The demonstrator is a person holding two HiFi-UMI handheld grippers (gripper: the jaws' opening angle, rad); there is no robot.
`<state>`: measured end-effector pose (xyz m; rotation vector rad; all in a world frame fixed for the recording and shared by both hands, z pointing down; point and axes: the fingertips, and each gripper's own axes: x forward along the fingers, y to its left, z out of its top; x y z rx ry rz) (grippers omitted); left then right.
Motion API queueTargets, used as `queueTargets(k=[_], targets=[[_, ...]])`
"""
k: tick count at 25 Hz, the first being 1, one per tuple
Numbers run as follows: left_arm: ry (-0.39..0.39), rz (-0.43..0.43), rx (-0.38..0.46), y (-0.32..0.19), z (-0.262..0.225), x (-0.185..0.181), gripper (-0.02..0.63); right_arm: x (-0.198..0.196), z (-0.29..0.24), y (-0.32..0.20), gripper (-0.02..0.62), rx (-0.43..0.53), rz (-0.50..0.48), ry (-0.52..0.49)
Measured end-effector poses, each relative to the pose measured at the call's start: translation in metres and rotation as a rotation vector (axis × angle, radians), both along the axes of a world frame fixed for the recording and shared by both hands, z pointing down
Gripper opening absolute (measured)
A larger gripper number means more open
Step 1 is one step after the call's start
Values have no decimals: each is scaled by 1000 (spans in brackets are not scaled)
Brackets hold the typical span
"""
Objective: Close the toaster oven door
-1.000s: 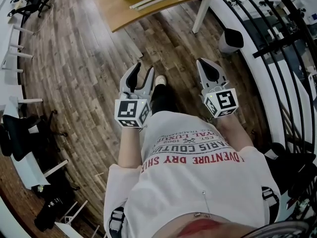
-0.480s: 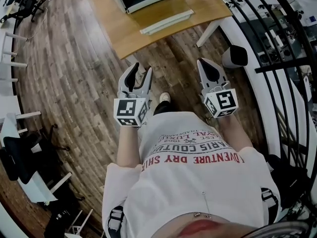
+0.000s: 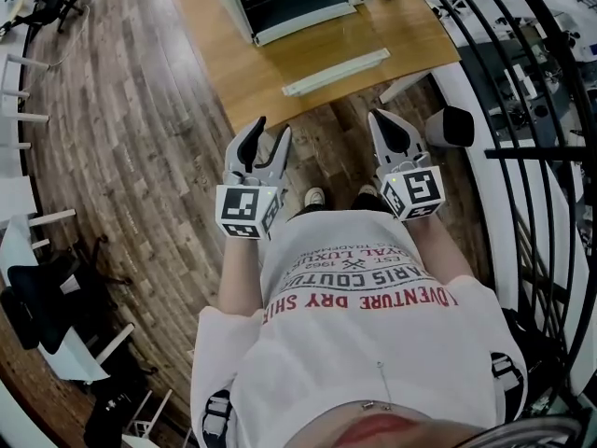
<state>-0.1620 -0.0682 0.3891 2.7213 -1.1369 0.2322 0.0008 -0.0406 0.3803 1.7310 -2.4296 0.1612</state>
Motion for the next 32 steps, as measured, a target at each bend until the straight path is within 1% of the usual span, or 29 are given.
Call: queueTargets(k=[3,7,11,16,19,25,29,32], targets=[[-21,-36,-12,-21,7,5,167,6,1,-29,-14,1,-47,2],[-13,-121,-19,-46,11,14,167,20,4,-72,-14,6,-123,-3],[-25,-206,-37,-63,19,23,167,35,11,-104,-14,-10,-212,-10],[-26,-318,-83,-81,50,38,167,53,17,-142,-14,-12,-321,-9],[-30,-365,-122,-84,77,47,167,63,33,-153,-14,-30,-375,-9],[-112,-426,-198,-86,142,59,167,75,65,-162,-14,-71,-481,-22],[-124,-499,-240,-88,177,57,167,78,90,-162,-14,-104,-540,-24],[-117,-541,-282,-94,202,55,167,80,106,-166,-14,-128,-561,-23]])
